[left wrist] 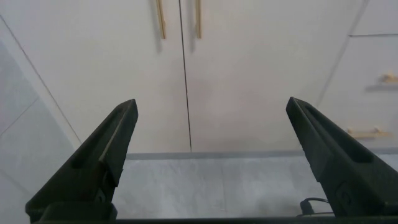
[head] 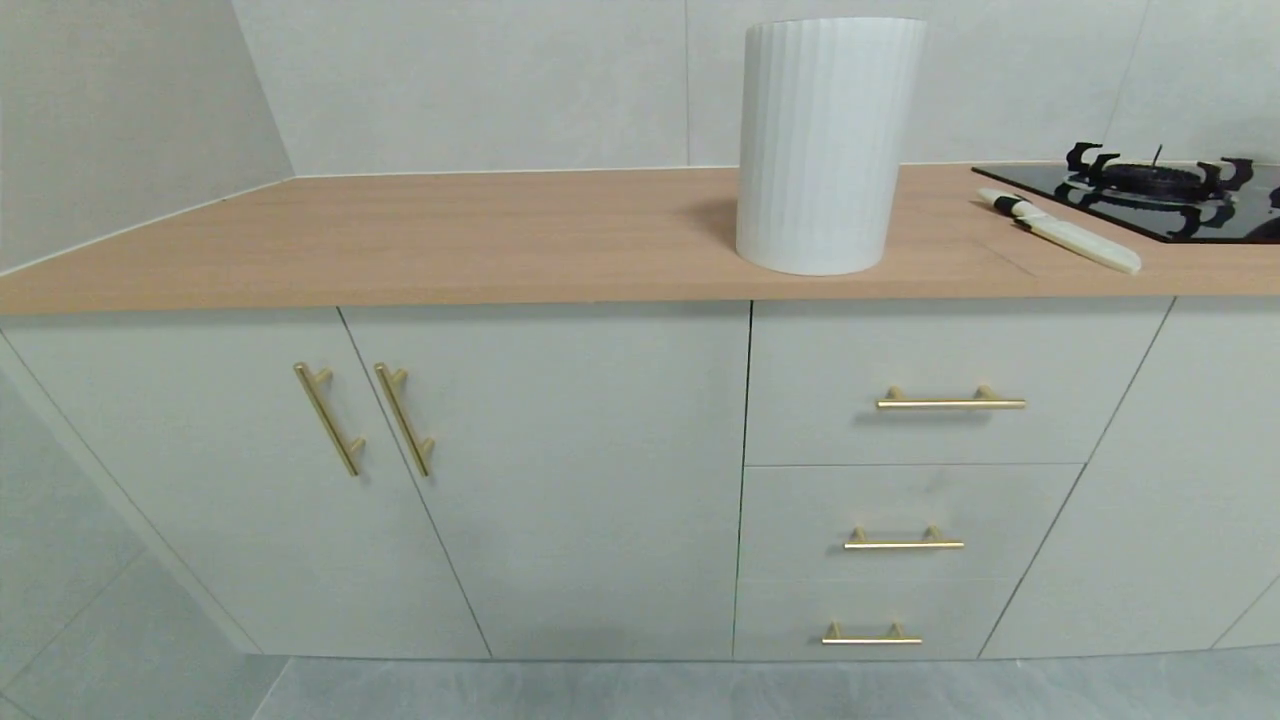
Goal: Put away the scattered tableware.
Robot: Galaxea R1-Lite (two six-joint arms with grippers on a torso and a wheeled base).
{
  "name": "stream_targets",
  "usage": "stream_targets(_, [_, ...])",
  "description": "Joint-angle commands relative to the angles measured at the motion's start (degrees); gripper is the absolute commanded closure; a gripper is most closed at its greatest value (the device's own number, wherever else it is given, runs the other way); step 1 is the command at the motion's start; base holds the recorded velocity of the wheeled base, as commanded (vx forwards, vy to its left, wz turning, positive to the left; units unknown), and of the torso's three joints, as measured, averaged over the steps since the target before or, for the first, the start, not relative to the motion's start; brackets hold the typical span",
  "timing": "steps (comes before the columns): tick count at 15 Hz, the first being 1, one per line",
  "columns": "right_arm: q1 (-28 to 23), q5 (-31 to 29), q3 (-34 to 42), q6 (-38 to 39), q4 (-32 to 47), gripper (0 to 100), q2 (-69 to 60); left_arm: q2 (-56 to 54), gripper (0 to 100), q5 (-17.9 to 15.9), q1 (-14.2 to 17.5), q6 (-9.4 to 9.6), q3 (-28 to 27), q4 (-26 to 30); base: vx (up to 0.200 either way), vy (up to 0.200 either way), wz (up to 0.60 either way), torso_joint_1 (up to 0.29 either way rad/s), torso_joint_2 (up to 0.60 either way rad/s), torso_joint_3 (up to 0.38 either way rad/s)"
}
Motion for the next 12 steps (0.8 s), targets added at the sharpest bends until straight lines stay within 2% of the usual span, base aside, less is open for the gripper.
stream_targets(1, [0.0,-0.1,0.0,0.0,0.0,0,0.1,0.1,0,0.0,0.0,0.06,0.0,0.0,0.2,0.0,0.0,0.007,0.01,0.007])
stream_targets(11, [0.0,-0.1,0.0,0.0,0.0,0,0.1,0.1,0,0.1,0.0,-0.03,0.0,0.0,0.2,0.0,0.0,0.001,0.0,0.004])
stream_targets(12, [0.0,-0.1,0.0,0.0,0.0,0,0.1,0.1,0,0.1,0.0,-0.03,0.0,0.0,0.0,0.0,0.0,0.0,0.0,0.0])
